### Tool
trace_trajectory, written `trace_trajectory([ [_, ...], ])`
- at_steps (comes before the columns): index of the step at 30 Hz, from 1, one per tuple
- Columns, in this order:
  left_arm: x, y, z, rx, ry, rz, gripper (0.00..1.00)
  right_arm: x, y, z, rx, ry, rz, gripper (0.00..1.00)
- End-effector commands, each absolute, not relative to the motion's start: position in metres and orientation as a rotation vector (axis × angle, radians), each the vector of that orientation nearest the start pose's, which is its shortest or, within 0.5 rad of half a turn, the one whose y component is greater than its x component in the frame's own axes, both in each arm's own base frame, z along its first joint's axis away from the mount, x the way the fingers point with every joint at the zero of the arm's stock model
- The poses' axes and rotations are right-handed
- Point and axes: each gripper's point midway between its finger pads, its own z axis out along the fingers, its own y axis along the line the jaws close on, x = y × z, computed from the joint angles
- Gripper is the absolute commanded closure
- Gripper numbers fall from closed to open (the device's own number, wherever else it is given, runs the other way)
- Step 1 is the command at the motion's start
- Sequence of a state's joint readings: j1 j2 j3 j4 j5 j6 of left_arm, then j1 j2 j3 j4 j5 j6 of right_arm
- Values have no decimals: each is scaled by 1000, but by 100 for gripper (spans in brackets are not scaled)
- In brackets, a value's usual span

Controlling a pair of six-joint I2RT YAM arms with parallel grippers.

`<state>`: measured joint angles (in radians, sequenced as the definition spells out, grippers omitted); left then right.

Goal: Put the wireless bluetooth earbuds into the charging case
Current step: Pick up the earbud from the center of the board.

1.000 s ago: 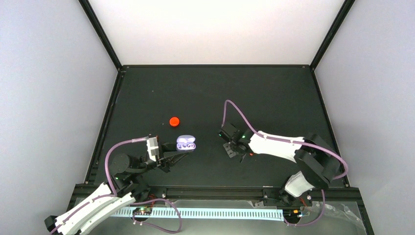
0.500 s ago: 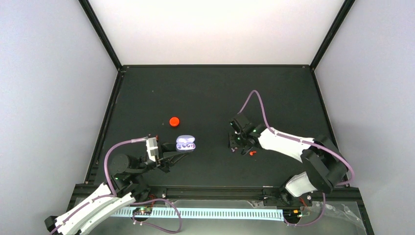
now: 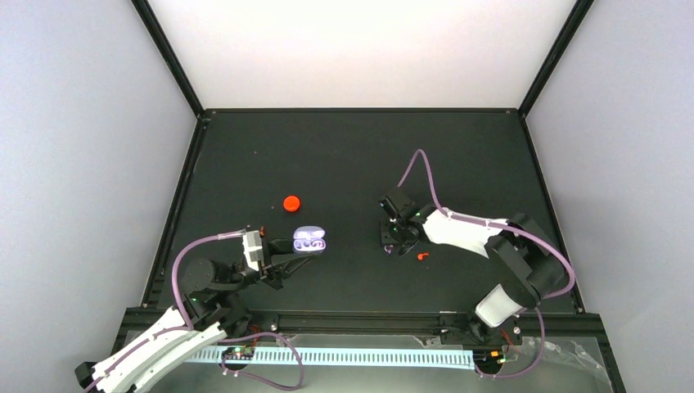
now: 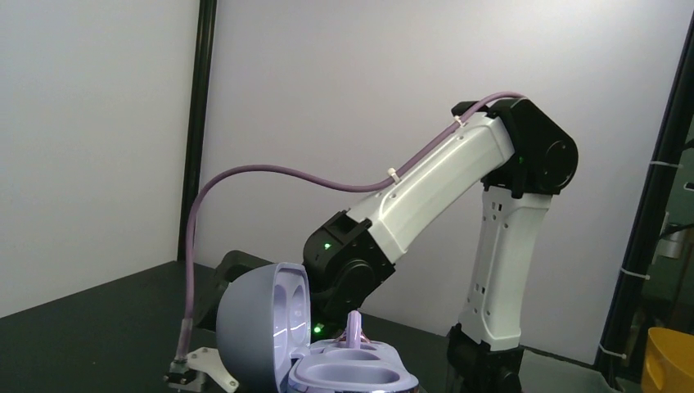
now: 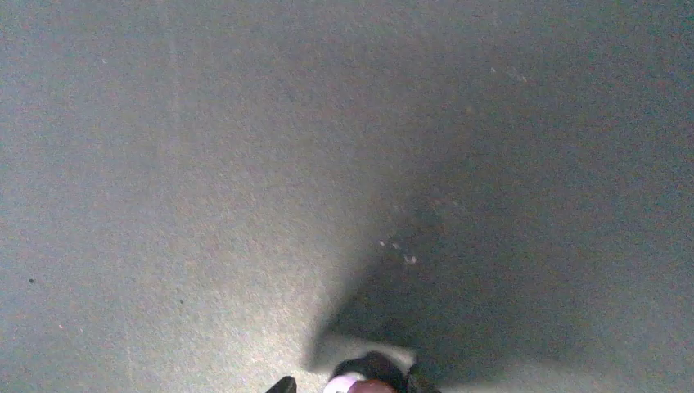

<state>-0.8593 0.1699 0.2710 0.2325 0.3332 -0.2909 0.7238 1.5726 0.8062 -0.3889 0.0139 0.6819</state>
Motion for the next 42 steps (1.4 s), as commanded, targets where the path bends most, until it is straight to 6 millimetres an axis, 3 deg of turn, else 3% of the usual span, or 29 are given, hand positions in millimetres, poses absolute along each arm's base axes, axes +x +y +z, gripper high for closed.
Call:
trace_trajectory([
  [1, 99, -201, 326, 661, 1155, -1195, 98, 264, 233, 20, -176, 2795, 365, 66],
  [10, 101, -202, 325, 659, 1164, -1192, 98, 267, 265, 37, -462, 2757, 429, 67],
  [16, 101, -203, 324, 659, 1168, -1188, 98, 278, 254, 71, -448, 2653, 344, 62],
  [20, 102, -203, 323, 659, 1176, -1186, 99, 269, 250, 88, -537, 2597, 275, 60],
  [25, 103, -205, 322, 660, 1180, -1189, 98, 252, 247, 77, -585, 2605, 236, 62],
  [36, 103, -208, 323, 674, 1182, -1202, 98, 249, 245, 63, -498, 2548, 328, 69],
  [42, 102, -207, 324, 673, 1178, -1203, 98, 251, 255, 64, -564, 2468, 407, 62],
])
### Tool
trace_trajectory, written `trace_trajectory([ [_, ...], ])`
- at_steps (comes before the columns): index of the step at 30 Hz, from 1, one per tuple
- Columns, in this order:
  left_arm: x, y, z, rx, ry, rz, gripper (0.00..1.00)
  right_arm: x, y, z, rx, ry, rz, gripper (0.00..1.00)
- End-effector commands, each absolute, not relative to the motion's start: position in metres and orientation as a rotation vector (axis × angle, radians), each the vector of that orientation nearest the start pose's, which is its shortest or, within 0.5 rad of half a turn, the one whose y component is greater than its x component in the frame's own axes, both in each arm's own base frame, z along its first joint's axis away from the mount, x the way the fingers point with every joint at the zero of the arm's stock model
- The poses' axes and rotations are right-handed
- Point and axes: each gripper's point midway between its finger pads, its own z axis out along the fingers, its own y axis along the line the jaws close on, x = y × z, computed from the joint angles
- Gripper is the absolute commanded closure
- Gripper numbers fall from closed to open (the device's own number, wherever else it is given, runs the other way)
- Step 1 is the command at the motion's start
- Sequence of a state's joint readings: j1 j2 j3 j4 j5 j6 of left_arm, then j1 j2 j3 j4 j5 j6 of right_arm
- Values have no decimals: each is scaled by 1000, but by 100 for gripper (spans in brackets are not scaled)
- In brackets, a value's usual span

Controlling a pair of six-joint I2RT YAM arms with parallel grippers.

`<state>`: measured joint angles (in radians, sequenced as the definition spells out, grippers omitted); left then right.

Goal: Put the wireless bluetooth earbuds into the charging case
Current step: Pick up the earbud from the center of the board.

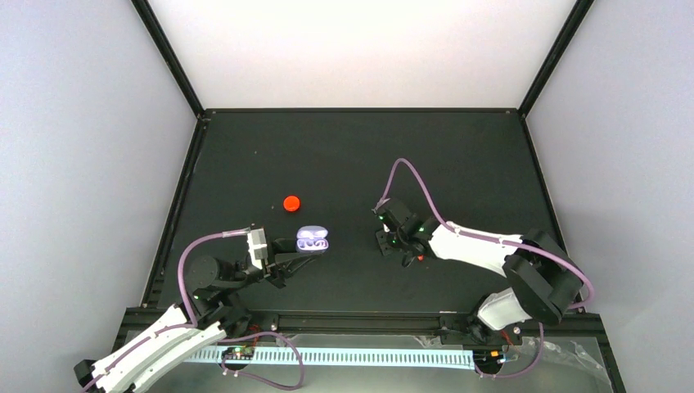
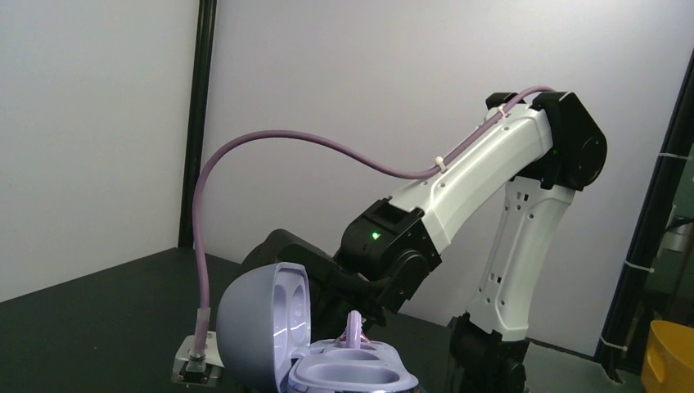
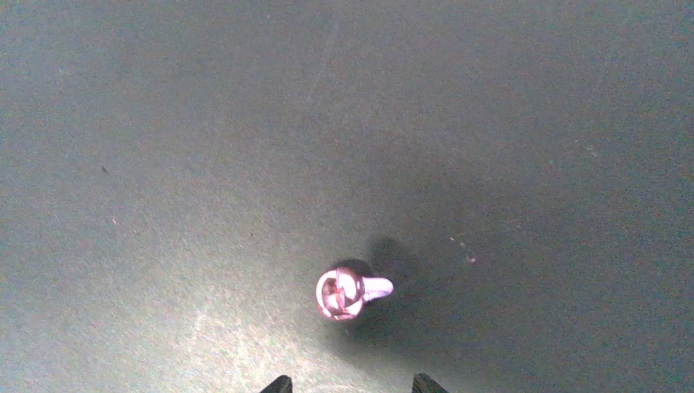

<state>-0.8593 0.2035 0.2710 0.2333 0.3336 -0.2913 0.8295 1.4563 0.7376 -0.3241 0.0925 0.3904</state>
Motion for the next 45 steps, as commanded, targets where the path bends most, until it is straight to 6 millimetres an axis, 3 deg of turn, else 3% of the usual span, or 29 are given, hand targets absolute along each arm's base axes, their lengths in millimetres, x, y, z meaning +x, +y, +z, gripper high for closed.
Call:
trace_trajectory([
  [1, 101, -207, 324, 673, 1177, -1204, 98, 252, 257, 65, -567, 2459, 428, 59],
  [5, 101, -207, 324, 671, 1177, -1205, 98, 254, 260, 70, -546, 2429, 519, 37],
  [9, 102, -207, 323, 670, 1181, -1204, 98, 259, 264, 76, -540, 2403, 597, 27],
  [18, 102, -207, 324, 665, 1181, -1209, 98, 273, 269, 76, -458, 2463, 606, 28],
  [24, 102, -204, 322, 656, 1185, -1200, 99, 278, 250, 66, -416, 2580, 403, 41],
  [30, 103, -205, 322, 658, 1187, -1203, 98, 274, 249, 56, -508, 2642, 341, 51],
  [35, 102, -205, 322, 658, 1182, -1203, 98, 265, 246, 42, -493, 2682, 356, 47],
  [40, 101, -204, 322, 659, 1186, -1204, 98, 252, 261, 35, -482, 2703, 527, 39],
  [45, 101, -204, 323, 656, 1182, -1204, 99, 245, 271, 34, -469, 2717, 622, 37],
])
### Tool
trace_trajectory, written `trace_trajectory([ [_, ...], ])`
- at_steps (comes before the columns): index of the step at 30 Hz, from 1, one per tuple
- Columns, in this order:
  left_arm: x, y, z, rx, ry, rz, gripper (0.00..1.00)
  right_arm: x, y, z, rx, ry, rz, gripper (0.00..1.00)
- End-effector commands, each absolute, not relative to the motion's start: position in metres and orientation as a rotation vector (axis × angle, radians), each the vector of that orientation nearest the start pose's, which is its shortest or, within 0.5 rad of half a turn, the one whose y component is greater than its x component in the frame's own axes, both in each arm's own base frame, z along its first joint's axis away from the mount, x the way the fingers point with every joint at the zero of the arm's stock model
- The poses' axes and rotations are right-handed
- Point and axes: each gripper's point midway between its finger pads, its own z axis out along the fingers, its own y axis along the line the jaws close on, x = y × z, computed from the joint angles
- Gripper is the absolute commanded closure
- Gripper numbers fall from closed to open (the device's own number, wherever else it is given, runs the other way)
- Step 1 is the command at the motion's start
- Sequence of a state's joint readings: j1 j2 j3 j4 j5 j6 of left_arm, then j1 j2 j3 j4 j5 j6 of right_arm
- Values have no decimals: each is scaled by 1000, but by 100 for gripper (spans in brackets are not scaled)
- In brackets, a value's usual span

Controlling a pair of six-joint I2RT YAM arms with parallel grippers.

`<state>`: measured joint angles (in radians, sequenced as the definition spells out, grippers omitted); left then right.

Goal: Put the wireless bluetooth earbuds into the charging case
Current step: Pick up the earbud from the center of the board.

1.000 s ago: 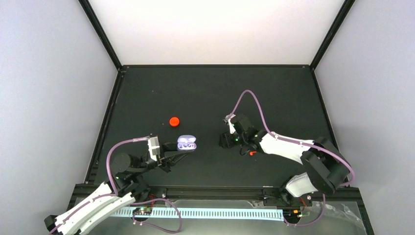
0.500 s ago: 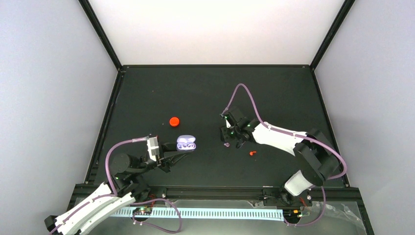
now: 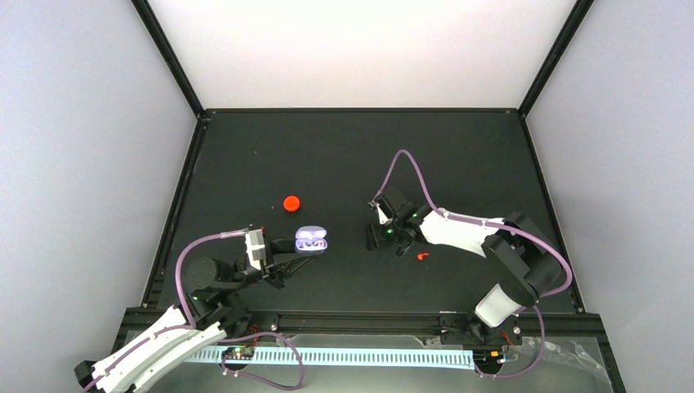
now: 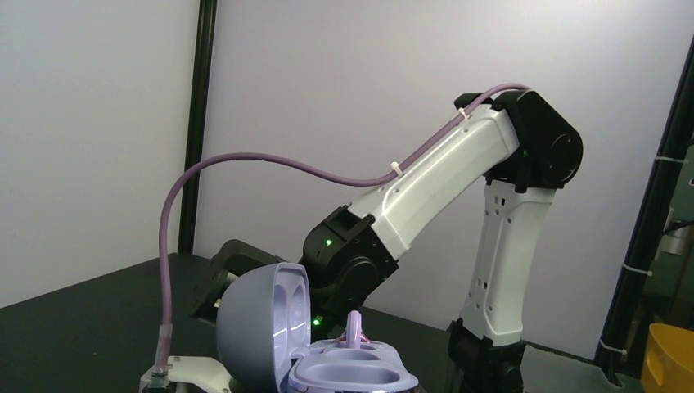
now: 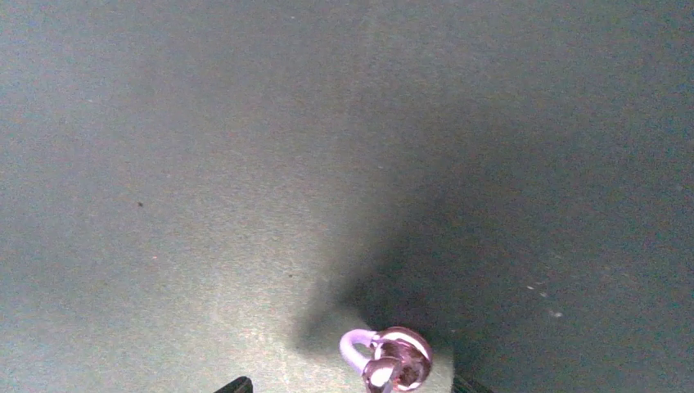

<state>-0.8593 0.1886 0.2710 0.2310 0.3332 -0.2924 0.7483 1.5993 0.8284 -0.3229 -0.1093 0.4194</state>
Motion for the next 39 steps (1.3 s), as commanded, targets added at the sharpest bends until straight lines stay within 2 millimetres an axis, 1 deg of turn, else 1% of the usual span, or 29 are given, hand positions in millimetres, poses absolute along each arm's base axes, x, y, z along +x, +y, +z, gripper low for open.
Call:
trace_trajectory([
  [1, 101, -204, 322, 656, 1184, -1205, 98, 245, 271, 33, -464, 2721, 623, 37],
  [4, 102, -204, 322, 655, 1186, -1207, 99, 245, 266, 32, -450, 2721, 599, 37],
  [9, 101, -204, 322, 656, 1185, -1209, 99, 247, 251, 34, -395, 2718, 508, 38],
  [12, 101, -203, 323, 654, 1183, -1205, 98, 241, 245, 34, -382, 2719, 510, 39],
  [14, 101, -203, 322, 651, 1185, -1204, 99, 236, 240, 34, -375, 2720, 497, 43],
  [17, 102, -204, 321, 651, 1189, -1205, 98, 239, 227, 32, -357, 2704, 387, 49],
  [19, 102, -205, 321, 653, 1191, -1207, 99, 242, 222, 32, -359, 2694, 332, 48],
  [20, 102, -205, 321, 655, 1188, -1208, 98, 244, 221, 32, -368, 2691, 312, 46],
  [22, 102, -206, 322, 658, 1189, -1211, 98, 248, 223, 35, -388, 2678, 301, 43],
  [25, 103, -206, 322, 657, 1190, -1212, 98, 253, 235, 44, -455, 2656, 334, 42],
  [28, 103, -207, 322, 657, 1189, -1215, 98, 260, 247, 55, -511, 2632, 364, 43],
  [32, 102, -207, 323, 657, 1188, -1214, 99, 269, 256, 66, -563, 2619, 352, 48],
  [39, 103, -206, 322, 658, 1189, -1205, 98, 273, 254, 56, -585, 2676, 271, 60],
])
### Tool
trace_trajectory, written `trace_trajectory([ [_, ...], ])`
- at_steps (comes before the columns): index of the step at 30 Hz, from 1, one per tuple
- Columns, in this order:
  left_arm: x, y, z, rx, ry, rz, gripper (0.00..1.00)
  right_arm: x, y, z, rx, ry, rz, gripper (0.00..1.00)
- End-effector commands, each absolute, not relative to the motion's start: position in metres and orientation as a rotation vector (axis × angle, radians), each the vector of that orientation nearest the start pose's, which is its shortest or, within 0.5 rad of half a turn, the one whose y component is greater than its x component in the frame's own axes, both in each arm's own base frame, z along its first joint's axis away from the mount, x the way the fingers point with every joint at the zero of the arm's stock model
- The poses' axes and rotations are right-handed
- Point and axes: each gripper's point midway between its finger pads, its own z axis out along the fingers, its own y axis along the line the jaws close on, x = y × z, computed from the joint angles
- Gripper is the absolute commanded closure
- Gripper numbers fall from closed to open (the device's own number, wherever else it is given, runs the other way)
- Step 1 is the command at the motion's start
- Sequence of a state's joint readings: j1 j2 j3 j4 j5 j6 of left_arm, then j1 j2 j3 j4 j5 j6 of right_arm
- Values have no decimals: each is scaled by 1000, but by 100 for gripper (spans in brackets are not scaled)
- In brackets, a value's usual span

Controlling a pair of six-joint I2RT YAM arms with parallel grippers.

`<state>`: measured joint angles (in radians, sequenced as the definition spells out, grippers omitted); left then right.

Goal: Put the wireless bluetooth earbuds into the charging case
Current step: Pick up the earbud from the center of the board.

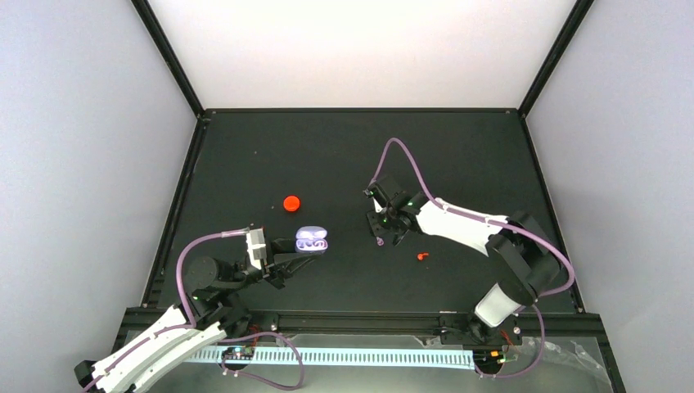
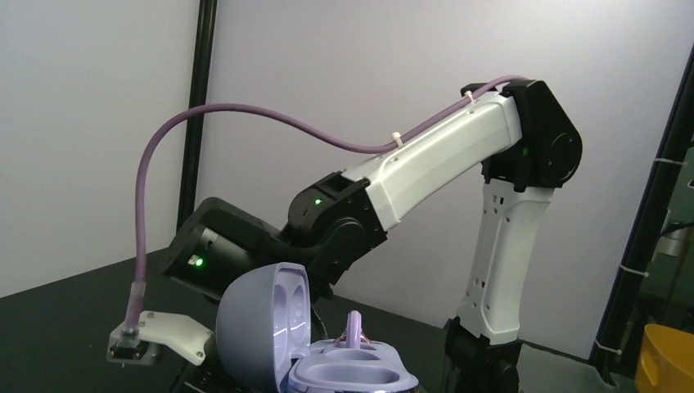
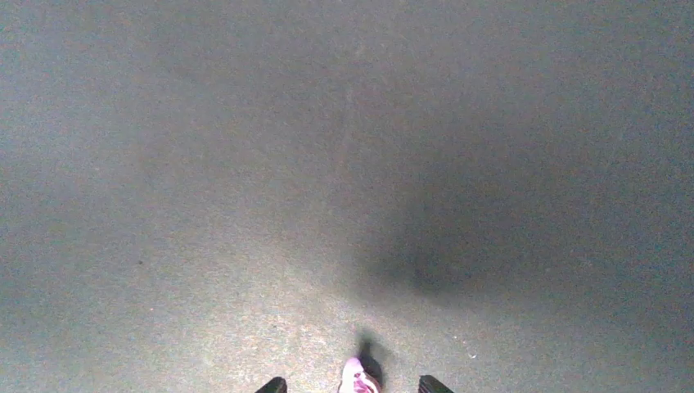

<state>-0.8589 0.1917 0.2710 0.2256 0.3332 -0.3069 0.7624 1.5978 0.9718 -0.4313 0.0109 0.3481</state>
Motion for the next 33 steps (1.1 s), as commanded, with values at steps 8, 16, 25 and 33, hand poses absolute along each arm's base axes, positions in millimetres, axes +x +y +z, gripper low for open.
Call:
trace_trajectory([
  [8, 103, -206, 321, 661, 1190, -1193, 98, 280, 261, 52, -586, 2681, 266, 64],
  [16, 104, -205, 321, 657, 1193, -1185, 99, 289, 268, 47, -597, 2693, 246, 68],
  [25, 106, -203, 319, 647, 1197, -1172, 98, 288, 264, 38, -613, 2715, 201, 75],
  [33, 107, -204, 318, 649, 1200, -1171, 99, 286, 264, 35, -622, 2728, 208, 76],
])
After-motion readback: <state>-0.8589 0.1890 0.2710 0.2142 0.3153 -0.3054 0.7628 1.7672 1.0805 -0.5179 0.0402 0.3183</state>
